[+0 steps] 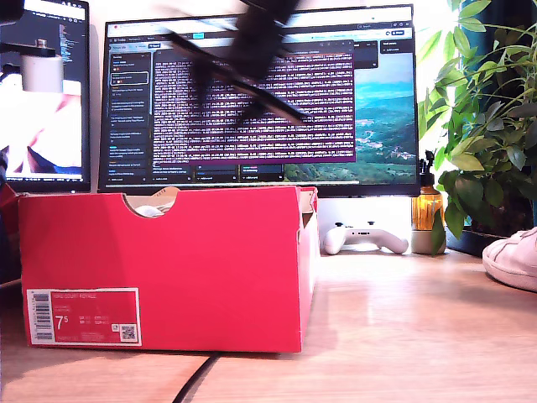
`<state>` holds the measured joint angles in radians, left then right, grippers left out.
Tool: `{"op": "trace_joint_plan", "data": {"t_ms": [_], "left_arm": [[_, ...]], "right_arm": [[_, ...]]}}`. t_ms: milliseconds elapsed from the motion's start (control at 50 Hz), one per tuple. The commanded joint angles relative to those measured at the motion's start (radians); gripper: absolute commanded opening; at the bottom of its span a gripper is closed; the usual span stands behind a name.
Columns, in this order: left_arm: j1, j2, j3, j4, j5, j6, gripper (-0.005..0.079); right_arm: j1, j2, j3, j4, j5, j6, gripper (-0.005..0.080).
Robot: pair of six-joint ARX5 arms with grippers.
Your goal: Pack the white shoes by picking the first shoe and placing it inside the red shoebox, left side, then picking and rotating the second shoe and placing it in the shoebox
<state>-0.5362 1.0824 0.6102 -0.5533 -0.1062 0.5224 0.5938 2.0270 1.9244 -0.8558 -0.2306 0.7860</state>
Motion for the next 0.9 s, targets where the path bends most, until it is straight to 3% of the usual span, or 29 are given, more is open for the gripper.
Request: {"op": "trace_joint_plan", "data": {"t_ms": [0,100,220,320,480,620,720,880], "left_arm": [[-0.003,0.004,0.005,0.003,0.002,-0.009,-0.0019],[-0.003,0.004,0.005,0.003,0.002,-0.009,-0.0019],[-0.003,0.004,0.005,0.003,0.002,-0.009,-0.0019],[-0.003,0.004,0.005,0.003,0.002,-0.009,-0.0019],[-0.003,0.004,0.005,0.003,0.002,-0.009,-0.0019],[-0.003,0.004,0.005,0.003,0.002,-0.01,-0.0019],[-0.003,0.004,0.005,0.003,0.002,-0.009,-0.0019],[-0.003,0.004,0.005,0.003,0.002,-0.009,-0.0019]], "right_arm": [[-0.015,-0.015,0.003,-0.054,-0.014,0.005,0.0215],[-0.047,-0.024,0.003,-0.183,0.042,0.077,0.0215],[-0.066,-0.036,0.003,-0.364,0.214,0.171,0.0215],[-0.075,-0.045,0.003,-0.499,0.301,0.272,0.0215],[-0.081,-0.071,0.002,-0.51,0.377,0.325,0.0225],[-0.091,-0.102,0.002,-0.511,0.442,0.379,0.0337],[-0.114,-0.123,0.002,-0.513,0.443,0.391,0.0414],[-0.14,-0.167,-0.019,-0.515,0.451,0.451,0.0428]]}}
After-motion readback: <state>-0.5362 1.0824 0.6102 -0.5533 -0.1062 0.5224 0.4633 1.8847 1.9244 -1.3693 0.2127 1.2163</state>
